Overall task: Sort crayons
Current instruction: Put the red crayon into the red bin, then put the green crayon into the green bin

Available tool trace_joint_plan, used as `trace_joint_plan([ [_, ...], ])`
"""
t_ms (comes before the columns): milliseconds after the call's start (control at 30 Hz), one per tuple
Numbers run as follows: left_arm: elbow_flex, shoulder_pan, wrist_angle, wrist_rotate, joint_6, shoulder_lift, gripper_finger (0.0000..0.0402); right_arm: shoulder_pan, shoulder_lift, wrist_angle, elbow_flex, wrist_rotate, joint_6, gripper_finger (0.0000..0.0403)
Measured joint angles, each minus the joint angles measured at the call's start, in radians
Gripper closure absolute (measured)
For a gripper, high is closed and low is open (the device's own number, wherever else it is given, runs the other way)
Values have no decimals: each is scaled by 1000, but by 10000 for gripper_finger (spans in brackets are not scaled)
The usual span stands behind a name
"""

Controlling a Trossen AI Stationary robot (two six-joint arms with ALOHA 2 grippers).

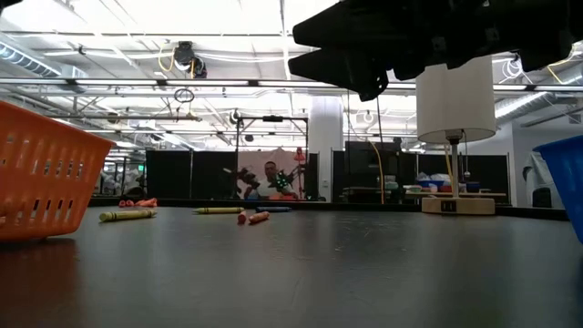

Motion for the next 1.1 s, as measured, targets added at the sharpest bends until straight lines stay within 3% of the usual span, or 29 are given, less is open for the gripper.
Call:
trace_joint_plan([
  [233,0,0,-30,-9,7,3,275,-5,0,3,0,2,8,177],
  [333,0,0,-32,-15,29,3,256,-6,0,3,0,58,59,177],
  [467,1,0,-14,-22,61,3,251,-7,0,-6,0,131,98,177],
  [800,52,0,-26,-35,228,-42,266,-69,0,-19,35,131,104,177],
  [900,59,5,-61,-107,296,-72,269,-86,0,-48,57,129,98,177],
  [1100,59,64,-151,-361,530,-104,270,-98,0,-59,68,128,100,177],
])
